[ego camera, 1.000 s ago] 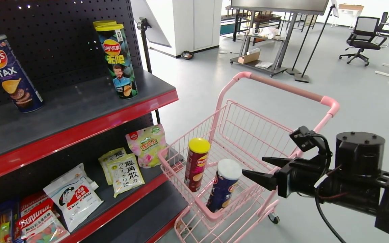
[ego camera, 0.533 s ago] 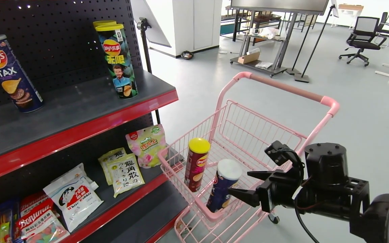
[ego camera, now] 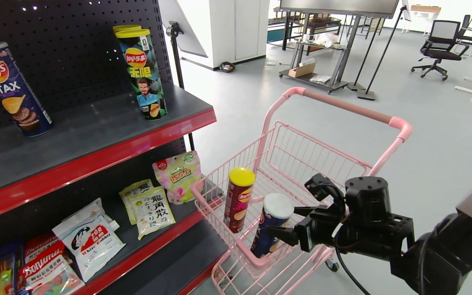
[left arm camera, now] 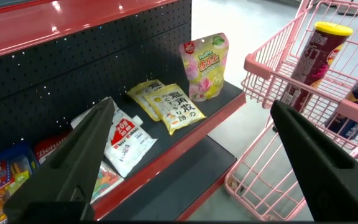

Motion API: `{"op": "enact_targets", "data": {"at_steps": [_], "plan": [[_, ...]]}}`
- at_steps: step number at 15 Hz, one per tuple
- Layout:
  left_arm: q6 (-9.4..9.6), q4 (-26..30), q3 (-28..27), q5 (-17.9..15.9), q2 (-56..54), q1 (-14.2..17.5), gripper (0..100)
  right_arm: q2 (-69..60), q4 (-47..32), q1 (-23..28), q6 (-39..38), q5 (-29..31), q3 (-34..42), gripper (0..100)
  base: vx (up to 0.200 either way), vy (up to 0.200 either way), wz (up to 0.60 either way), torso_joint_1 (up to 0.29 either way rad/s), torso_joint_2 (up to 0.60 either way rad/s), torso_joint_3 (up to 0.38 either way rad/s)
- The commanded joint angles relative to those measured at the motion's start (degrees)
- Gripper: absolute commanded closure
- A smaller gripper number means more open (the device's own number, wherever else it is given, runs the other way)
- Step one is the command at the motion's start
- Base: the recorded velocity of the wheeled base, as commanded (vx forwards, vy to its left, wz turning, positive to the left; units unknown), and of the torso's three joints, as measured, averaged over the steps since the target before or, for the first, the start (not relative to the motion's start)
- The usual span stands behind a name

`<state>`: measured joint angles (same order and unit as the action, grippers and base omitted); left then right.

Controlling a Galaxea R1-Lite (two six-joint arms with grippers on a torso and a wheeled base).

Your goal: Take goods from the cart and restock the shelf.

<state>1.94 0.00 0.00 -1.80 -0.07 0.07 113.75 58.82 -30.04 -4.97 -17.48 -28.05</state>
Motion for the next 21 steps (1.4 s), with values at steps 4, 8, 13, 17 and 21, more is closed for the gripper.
{"op": "enact_targets", "data": {"at_steps": [4,8,13,17,21], "plan": [[0.0,-0.1,0.0,0.0,0.1,0.0,0,4.8,0.1,-0.1,0.0,0.2,-3.2,0,0.0,0.0,0.0,0.0,0.0,0.0],[0.0,0.0,0.0,0.0,0.1,0.0,0,8.5,3.3,-0.1,0.3,0.3,-4.9,0,0.0,0.0,0.0,0.0,0.0,0.0],[0.0,-0.1,0.0,0.0,0.1,0.0,0,11.5,5.6,-0.9,0.2,0.3,-6.3,0,0.0,0.0,0.0,0.0,0.0,0.0],[0.0,-0.1,0.0,0.0,0.1,0.0,0,12.7,5.6,-1.1,0.2,0.7,-7.5,0,0.0,0.0,0.0,0.0,0.0,0.0],[0.26,-0.1,0.0,0.0,0.1,0.0,0,13.3,5.6,-1.3,0.1,0.8,-7.4,100,0.0,0.0,0.0,0.0,0.0,0.0]]}}
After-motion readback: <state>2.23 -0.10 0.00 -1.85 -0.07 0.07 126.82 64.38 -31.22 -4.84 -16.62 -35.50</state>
